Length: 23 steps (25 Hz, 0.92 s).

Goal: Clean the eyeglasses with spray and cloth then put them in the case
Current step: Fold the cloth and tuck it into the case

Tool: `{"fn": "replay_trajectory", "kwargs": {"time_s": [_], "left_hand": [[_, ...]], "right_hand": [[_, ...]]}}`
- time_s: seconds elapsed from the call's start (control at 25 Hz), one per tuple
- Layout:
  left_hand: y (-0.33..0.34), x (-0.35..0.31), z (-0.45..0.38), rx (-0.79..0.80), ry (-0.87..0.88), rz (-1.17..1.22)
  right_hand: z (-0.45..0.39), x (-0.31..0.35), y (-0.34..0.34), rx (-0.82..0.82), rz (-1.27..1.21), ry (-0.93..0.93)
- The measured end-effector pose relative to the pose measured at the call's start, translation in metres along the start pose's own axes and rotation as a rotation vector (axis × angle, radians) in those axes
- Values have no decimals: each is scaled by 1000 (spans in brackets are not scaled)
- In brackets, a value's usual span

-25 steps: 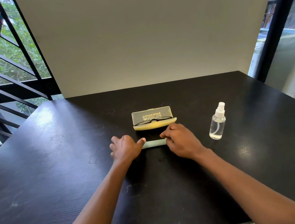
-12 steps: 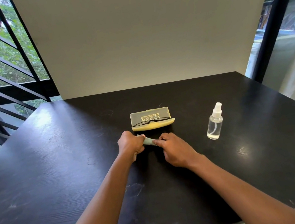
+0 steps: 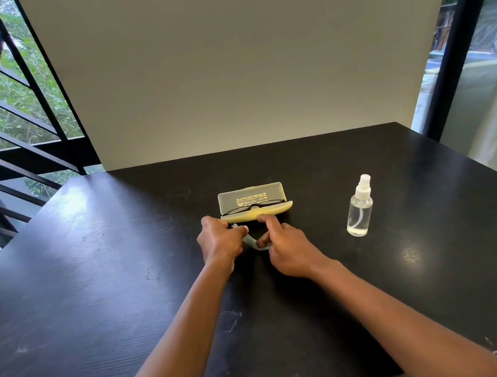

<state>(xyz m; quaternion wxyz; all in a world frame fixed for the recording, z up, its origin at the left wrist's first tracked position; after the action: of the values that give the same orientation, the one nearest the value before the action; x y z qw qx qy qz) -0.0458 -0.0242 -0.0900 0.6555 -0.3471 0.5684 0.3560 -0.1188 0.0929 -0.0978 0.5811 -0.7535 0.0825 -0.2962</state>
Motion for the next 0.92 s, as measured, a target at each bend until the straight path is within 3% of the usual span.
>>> {"fn": "replay_trajectory", "kwargs": {"time_s": [0.08,0.2,0.28,0.36,0.44,0.56,0.72,0.8,0.92], "left_hand": [[4,-8,5,0,84,-97],[17,-24,17,24,251,-334],[33,-35,29,69,408,-483],[50,-40,39,141,537,-600],[61,-38,44,244,590,-669],[59,-31,42,380,536,-552],[41,-24,29,335,444,-389],[35,-17,24,329,402,-419],[37,-4,24,445,376,-526]], "right_hand": [[-2,-11,-4,-46,-241,124],[-2,-36,-10,-114,-796,403],[-3,-40,-13,-54,-1082,473],[-3,-39,-16,4,-1205,476],[-2,-43,-16,10,-1225,488],[1,-54,-14,-23,-1188,551],[3,-64,-10,-55,-1034,621],[3,-68,-10,-69,-959,651],[3,-73,-11,-73,-863,682]]}}
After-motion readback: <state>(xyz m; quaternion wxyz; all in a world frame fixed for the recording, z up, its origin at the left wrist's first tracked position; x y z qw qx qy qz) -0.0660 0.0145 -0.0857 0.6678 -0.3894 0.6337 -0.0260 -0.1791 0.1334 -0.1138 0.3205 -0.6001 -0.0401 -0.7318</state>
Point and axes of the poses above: each hand's wrist, its own z-axis away from the middle knuckle, its own y-axis out of the palm, x = y × z, the point moved 6 cm from there along -z, towards the middle knuckle, and after that the axes turned 14 degrees about z, right-handed, at the moved point
